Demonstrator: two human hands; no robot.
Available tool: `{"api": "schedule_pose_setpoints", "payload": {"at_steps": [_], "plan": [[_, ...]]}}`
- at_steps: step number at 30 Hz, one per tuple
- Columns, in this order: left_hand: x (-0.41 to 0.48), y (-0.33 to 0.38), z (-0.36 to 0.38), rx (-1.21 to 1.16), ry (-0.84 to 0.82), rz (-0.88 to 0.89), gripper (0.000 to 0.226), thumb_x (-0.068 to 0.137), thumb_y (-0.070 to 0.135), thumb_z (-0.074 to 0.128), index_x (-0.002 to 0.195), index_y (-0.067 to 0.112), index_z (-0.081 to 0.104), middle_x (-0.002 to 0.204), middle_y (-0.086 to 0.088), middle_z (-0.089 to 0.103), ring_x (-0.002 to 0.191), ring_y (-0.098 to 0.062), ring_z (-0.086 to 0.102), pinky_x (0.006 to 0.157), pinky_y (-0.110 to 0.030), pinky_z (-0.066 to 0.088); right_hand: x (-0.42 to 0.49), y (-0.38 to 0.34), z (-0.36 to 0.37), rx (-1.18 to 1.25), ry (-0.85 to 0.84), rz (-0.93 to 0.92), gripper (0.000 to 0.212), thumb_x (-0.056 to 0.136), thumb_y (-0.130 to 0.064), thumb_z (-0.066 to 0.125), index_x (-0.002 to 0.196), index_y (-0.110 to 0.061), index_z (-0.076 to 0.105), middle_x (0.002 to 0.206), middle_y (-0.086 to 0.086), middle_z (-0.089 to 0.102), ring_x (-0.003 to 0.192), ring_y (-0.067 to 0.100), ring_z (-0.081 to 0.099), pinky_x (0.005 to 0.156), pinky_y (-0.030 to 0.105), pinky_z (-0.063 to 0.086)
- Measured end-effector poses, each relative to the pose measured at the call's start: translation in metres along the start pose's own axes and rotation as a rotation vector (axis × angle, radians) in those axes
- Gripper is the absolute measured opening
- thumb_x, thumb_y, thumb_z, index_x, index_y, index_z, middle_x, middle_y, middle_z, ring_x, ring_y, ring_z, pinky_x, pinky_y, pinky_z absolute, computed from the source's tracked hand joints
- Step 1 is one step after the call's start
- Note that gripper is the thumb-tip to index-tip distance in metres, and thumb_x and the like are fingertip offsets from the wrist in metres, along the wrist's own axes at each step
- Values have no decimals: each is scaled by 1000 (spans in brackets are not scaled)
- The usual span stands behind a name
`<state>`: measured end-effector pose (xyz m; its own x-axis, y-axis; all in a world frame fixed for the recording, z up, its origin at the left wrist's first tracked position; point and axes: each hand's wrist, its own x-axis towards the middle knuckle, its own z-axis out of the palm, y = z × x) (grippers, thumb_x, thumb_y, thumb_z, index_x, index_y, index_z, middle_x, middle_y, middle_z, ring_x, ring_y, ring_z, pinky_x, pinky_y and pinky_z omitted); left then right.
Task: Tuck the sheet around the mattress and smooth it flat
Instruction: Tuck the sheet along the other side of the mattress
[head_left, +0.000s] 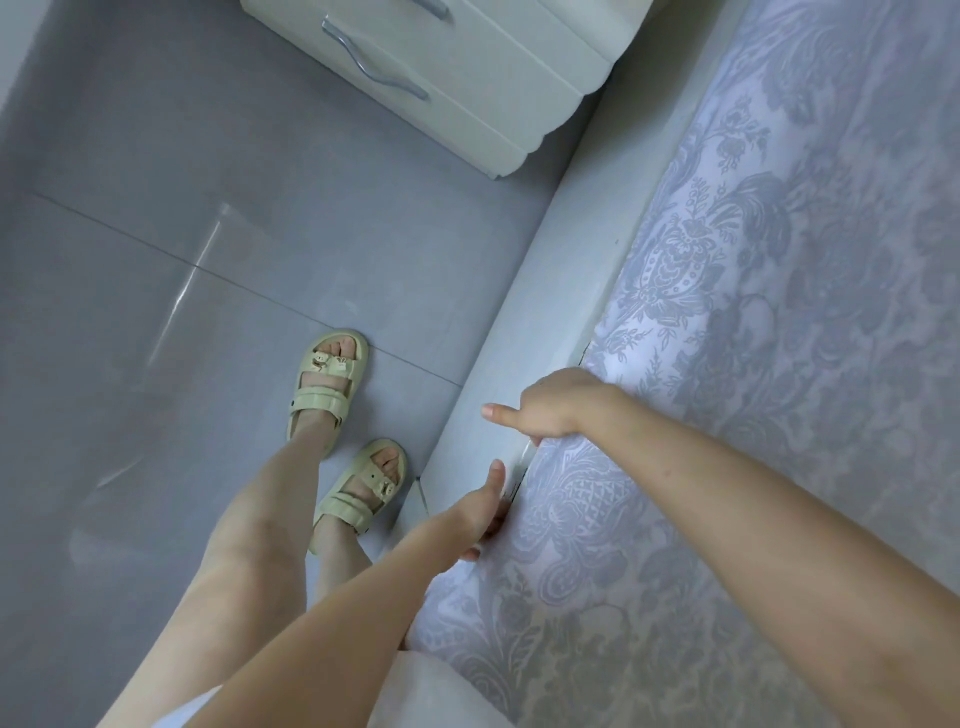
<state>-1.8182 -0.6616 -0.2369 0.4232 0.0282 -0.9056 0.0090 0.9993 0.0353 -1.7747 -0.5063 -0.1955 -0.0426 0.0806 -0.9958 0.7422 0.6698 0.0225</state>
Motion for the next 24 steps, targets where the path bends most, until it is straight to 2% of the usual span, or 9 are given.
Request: {"api": "schedule_pose_setpoints", "payload": {"at_steps": [2, 3, 7, 9, 13, 15, 20, 22, 24], "plan": [[-5, -19, 0, -78, 24, 56, 77, 95, 60, 6, 127, 14, 59, 126, -3, 61, 111, -18, 56, 95, -27, 42, -8, -1, 13, -113, 181, -98, 74, 94, -64, 9, 68, -15, 59, 75, 1, 60, 87, 23, 56, 92, 34, 37], [-7, -27, 0, -112, 41, 87, 74, 97, 57, 8, 123, 13, 61, 124, -4, 62, 108, -17, 57, 94, -25, 41, -11, -2, 22, -170, 249, -131, 68, 96, -60, 11, 62, -16, 51, 75, 1, 61, 85, 23, 55, 97, 35, 33], [-17, -52, 5, -171, 89, 171, 66, 99, 53, 11, 119, 17, 63, 122, -2, 63, 110, -15, 57, 97, -26, 39, -23, -17, 61, -235, 491, -138, 68, 96, -54, 10, 87, -18, 67, 95, 4, 70, 101, 22, 58, 108, 38, 20], [-24, -60, 11, -155, 86, 218, 60, 101, 48, 10, 117, 21, 61, 117, 4, 62, 104, -10, 54, 88, -21, 39, -30, -26, 85, -164, 662, -155, 69, 92, -51, 10, 86, -17, 70, 89, 0, 71, 98, 22, 60, 111, 41, 16], [-30, -73, 17, -161, 73, 289, 56, 103, 40, 9, 122, 22, 58, 97, 15, 58, 88, 2, 52, 76, -13, 37, -53, -43, 134, -124, 984, -125, 51, 95, -42, 29, 81, -18, 71, 84, -4, 70, 93, 22, 63, 110, 43, 20], [-29, -79, 16, -168, 64, 320, 53, 103, 39, 10, 119, 22, 58, 104, 13, 60, 88, 3, 51, 82, -14, 35, -58, -51, 156, -143, 987, -159, 48, 96, -42, 30, 83, -19, 70, 85, -5, 70, 96, 21, 63, 111, 42, 19], [-25, -100, 19, -172, -65, 333, 63, 102, 42, 4, 133, 14, 51, 131, -1, 56, 132, -13, 42, 93, -15, 28, -53, -72, 178, -193, 834, -231, 56, 93, -48, 22, 81, -23, 70, 74, -8, 68, 87, 17, 65, 111, 39, 15], [-20, -108, 29, -190, -122, 349, 62, 101, 47, 3, 139, 21, 43, 141, 4, 48, 132, -8, 40, 99, -17, 28, -48, -80, 172, -232, 710, -196, 70, 89, -53, 6, 88, -24, 70, 83, -5, 71, 92, 17, 63, 110, 39, 16], [-14, -113, 36, -207, -128, 347, 56, 100, 52, 9, 133, 29, 48, 135, 8, 52, 120, -6, 47, 97, -20, 32, -41, -83, 166, -298, 630, -159, 83, 84, -56, -7, 96, -25, 70, 93, -1, 73, 99, 17, 62, 106, 39, 23]]}}
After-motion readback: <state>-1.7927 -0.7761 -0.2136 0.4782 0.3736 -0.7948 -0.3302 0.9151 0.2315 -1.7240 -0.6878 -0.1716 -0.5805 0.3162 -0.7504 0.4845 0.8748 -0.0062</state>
